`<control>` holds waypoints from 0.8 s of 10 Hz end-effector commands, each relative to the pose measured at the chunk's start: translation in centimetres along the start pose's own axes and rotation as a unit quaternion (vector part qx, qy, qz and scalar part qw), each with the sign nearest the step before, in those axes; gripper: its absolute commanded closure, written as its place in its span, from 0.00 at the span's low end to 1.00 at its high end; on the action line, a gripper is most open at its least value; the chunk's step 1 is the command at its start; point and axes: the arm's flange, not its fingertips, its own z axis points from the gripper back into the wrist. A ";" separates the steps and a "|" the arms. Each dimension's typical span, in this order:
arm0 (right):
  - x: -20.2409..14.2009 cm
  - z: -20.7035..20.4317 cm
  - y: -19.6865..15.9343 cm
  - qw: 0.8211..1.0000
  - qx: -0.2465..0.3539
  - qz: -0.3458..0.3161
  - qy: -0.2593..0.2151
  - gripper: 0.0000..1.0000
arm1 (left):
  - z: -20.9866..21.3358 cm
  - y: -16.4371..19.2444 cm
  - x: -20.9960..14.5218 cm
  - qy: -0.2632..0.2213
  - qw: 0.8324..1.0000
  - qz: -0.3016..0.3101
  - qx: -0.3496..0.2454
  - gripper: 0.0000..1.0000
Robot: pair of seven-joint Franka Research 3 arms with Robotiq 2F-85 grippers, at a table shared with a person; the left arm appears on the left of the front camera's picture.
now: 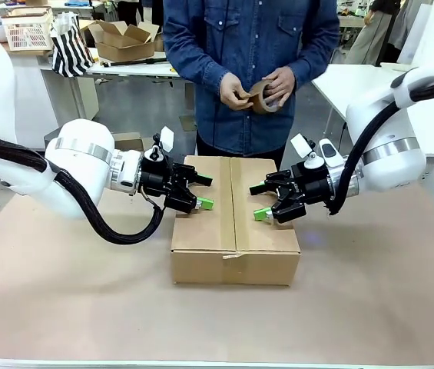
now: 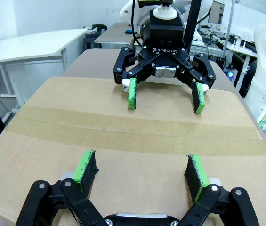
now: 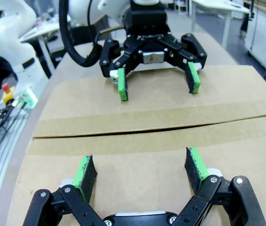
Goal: Pack the gift set into the box.
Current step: Press and hold the closed box until the human finishes sealing it.
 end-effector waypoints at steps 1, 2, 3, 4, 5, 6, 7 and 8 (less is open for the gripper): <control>-0.2 -0.3 0.0 1.000 -0.004 0.002 0.007 0.00 | 0.1 -0.1 -0.2 0.000 1.000 0.000 -0.001 0.00; -0.2 -0.3 0.0 1.000 -0.004 0.002 0.007 0.00 | 0.1 -0.1 -0.2 0.000 1.000 0.000 -0.001 0.00; -0.2 -0.3 0.0 1.000 -0.004 0.002 0.007 0.00 | 0.1 -0.1 -0.2 0.000 1.000 0.000 -0.001 0.00; -0.2 -0.3 0.0 1.000 -0.004 0.002 0.007 0.00 | 0.1 -0.1 -0.2 0.000 1.000 0.000 -0.001 0.00; -0.2 -0.3 0.0 1.000 -0.004 0.002 0.007 0.00 | 0.1 -0.1 -0.2 0.000 1.000 0.000 -0.001 0.00; -0.2 -0.3 0.0 1.000 -0.004 0.002 0.007 0.00 | 0.1 -0.1 -0.2 0.000 1.000 0.000 -0.001 0.00; -0.2 -0.3 0.0 1.000 -0.004 0.002 0.007 0.00 | 0.1 -0.1 -0.2 0.000 1.000 0.000 -0.001 0.00; -0.2 -0.3 0.0 1.000 -0.004 0.002 0.007 0.00 | 0.1 -0.1 -0.2 0.000 1.000 0.000 -0.001 0.00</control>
